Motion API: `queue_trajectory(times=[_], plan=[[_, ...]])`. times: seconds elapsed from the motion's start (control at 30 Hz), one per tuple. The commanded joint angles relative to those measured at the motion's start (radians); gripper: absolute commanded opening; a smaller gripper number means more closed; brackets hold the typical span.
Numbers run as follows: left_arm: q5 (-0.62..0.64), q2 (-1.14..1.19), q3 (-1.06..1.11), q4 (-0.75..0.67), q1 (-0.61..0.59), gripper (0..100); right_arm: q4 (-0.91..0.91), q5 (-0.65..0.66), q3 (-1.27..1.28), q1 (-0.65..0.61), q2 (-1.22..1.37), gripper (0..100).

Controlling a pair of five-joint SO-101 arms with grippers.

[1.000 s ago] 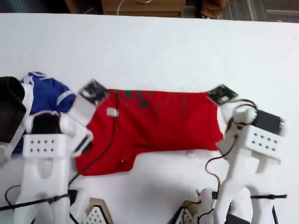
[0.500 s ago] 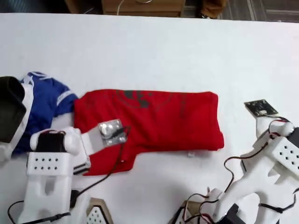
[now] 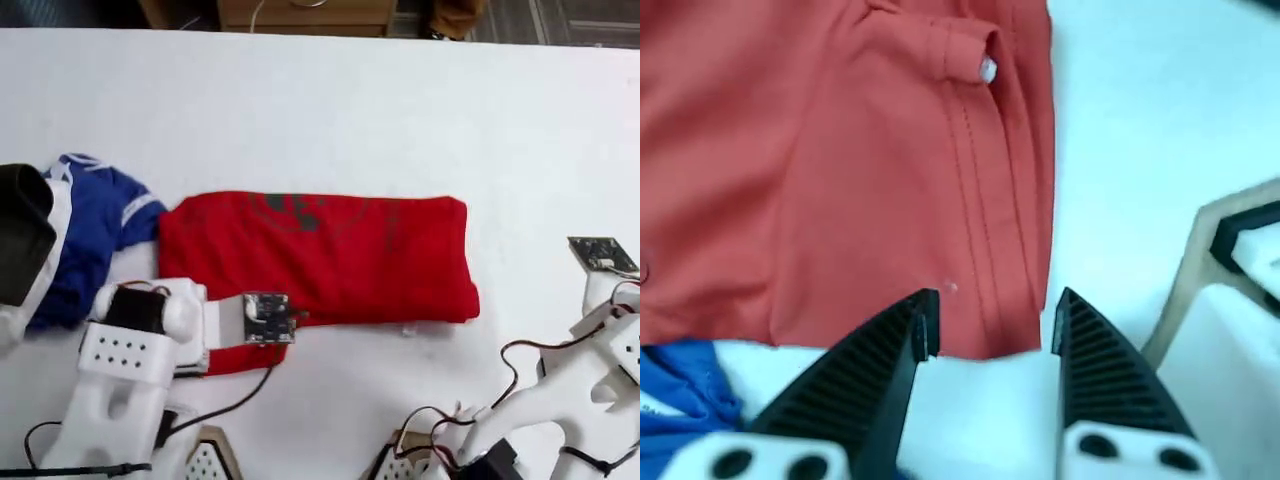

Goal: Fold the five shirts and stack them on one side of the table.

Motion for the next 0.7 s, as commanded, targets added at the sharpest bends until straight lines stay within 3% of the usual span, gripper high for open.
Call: queue_trajectory(times=[0.0, 0.2, 0.33, 0.47, 0.67], plan=[[0.072, -0.002, 0.007, -0.092, 0.031, 21, 0.024, 0.003, -0.003, 0.012, -0.022, 2.0], [0.161, 0.222, -0.081, -0.158, 0.057, 21, 0.024, 0.003, -0.003, 0.01, -0.022, 2.0], [0.163, 0.473, -0.232, -0.087, 0.055, 21, 0.024, 0.003, -0.003, 0.004, -0.022, 2.0], [0.1, 0.554, -0.294, 0.0, 0.061, 20, 0.024, 0.003, -0.003, 0.004, -0.022, 2.0], [-0.015, 0.555, -0.203, -0.089, 0.058, 21, 0.024, 0.003, -0.003, 0.004, -0.022, 2.0]])
